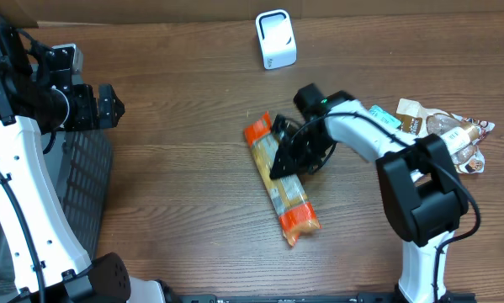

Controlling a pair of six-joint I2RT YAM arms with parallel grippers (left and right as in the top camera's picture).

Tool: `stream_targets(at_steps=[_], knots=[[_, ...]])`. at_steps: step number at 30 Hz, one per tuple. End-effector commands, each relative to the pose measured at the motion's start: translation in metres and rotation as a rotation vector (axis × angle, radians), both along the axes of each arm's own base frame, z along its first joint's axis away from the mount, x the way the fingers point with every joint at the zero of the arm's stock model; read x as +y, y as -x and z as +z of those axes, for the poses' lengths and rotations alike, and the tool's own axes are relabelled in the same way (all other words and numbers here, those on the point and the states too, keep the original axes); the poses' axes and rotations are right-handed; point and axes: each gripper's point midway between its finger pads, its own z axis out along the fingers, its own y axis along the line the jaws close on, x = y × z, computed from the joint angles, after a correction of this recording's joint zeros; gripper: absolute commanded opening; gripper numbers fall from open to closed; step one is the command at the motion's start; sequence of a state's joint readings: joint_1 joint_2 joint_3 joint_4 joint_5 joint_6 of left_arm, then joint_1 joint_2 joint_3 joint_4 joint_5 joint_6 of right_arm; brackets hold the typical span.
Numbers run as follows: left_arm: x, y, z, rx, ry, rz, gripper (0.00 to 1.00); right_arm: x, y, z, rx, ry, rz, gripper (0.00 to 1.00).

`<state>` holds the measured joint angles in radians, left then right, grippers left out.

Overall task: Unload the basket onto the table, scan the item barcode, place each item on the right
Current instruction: 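Carry the spaghetti package up to the white scanner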

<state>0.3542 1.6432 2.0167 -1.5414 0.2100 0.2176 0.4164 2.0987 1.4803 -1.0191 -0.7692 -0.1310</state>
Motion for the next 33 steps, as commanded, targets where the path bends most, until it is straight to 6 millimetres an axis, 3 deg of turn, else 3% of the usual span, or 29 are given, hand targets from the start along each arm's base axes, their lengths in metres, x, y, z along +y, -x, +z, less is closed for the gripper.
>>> stream_targets(at_steps=[1,7,12,16,22,26,30,31,33], knots=[[-0.003,-0.002,-0.001,-0.005,0.005,-0.027,1.0,0.013,-0.03,0.116,-0.127,-0.372,-0.034,0.06],[-0.003,-0.002,-0.001,-0.005,0.005,-0.027,0.99,-0.017,-0.034,0.213,-0.262,-0.647,-0.056,0.05],[-0.003,-0.002,-0.001,-0.005,0.005,-0.027,0.99,-0.036,-0.024,0.257,-0.371,-0.697,-0.06,0.04],[-0.003,-0.002,-0.001,-0.005,0.005,-0.027,0.99,-0.037,-0.017,0.27,-0.434,-0.681,-0.051,0.04],[-0.003,-0.002,0.0,-0.005,0.005,-0.027,1.0,-0.026,-0.04,0.241,-0.511,-0.354,-0.159,0.04],[-0.003,-0.002,-0.001,-0.005,0.005,-0.027,0.99,-0.026,-0.076,0.243,-0.769,-0.005,-0.276,0.04],[-0.003,-0.002,-0.001,-0.005,0.005,-0.027,1.0,-0.022,-0.109,0.266,-1.151,0.292,-0.339,0.04],[-0.003,-0.002,-0.001,-0.005,0.005,-0.027,1.0,-0.017,-0.125,0.275,-1.293,0.408,-0.377,0.04],[-0.003,-0.002,-0.001,-0.005,0.005,-0.027,1.0,-0.012,-0.141,0.277,-1.383,0.479,-0.394,0.04]])
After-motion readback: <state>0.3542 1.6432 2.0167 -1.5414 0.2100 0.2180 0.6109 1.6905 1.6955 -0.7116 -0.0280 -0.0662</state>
